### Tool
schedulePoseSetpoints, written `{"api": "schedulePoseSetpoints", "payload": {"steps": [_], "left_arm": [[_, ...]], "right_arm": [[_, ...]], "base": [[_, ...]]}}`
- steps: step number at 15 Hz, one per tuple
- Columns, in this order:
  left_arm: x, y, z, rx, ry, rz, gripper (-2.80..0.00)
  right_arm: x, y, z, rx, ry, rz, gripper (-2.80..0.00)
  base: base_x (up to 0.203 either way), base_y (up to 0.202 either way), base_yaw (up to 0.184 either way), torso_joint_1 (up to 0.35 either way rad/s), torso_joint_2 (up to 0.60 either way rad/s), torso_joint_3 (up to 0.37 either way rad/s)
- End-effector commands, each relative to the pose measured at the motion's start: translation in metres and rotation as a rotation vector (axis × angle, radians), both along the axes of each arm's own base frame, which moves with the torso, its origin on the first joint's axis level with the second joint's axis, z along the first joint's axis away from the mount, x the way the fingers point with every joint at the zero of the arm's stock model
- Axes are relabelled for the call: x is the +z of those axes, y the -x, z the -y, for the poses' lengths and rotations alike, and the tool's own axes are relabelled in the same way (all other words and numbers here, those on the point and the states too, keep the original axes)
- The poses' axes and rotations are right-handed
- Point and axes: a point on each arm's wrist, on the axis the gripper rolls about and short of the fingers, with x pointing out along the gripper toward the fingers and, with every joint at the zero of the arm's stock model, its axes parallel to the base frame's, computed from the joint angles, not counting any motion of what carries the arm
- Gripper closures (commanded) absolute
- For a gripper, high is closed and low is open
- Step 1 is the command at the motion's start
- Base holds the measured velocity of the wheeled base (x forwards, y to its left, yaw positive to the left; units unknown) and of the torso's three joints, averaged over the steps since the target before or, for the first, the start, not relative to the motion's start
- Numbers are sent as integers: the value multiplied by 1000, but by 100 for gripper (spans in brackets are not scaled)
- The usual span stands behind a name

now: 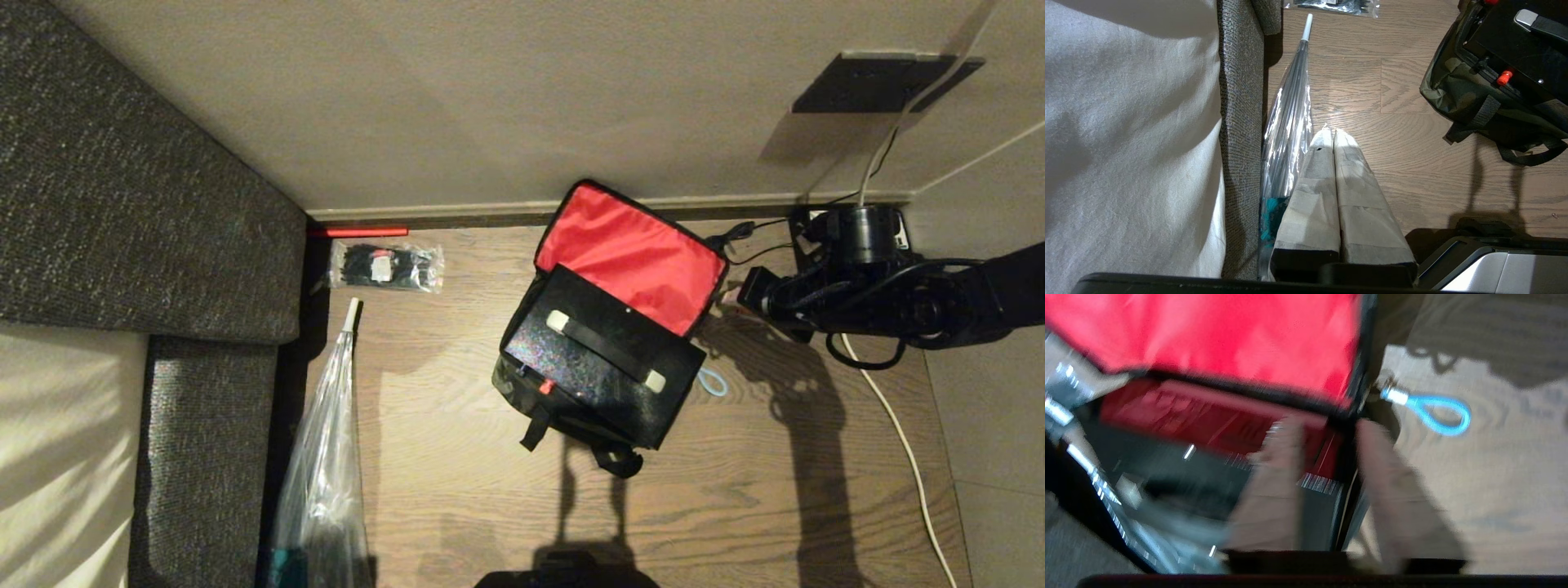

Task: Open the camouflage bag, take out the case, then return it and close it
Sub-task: Close the top of the storage box

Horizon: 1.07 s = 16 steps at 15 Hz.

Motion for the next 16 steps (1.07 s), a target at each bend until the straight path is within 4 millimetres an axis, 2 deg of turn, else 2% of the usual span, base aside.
{"api": "schedulePoseSetpoints", "payload": {"steps": [1, 3, 10, 12, 16], "left_arm": [[0, 0, 0, 1, 1, 3, 0], [0, 0, 0, 1, 1, 3, 0], [0, 0, 0, -1, 1, 3, 0], [0, 0, 0, 1, 1, 3, 0], [0, 0, 0, 0, 1, 3, 0]], "right_arm": [[-24, -29, 3, -5, -4, -26, -280], [-26, -43, 3, -4, 2, -9, -280], [-54, -70, 19, -66, 4, -19, -280], [-53, -82, 18, -74, -8, 42, -280], [-68, -94, 16, -37, -50, 82, -280]], "base": [[0, 0, 0, 0, 0, 0], [0, 0, 0, 0, 0, 0], [0, 0, 0, 0, 0, 0], [0, 0, 0, 0, 0, 0], [0, 0, 0, 0, 0, 0]]}}
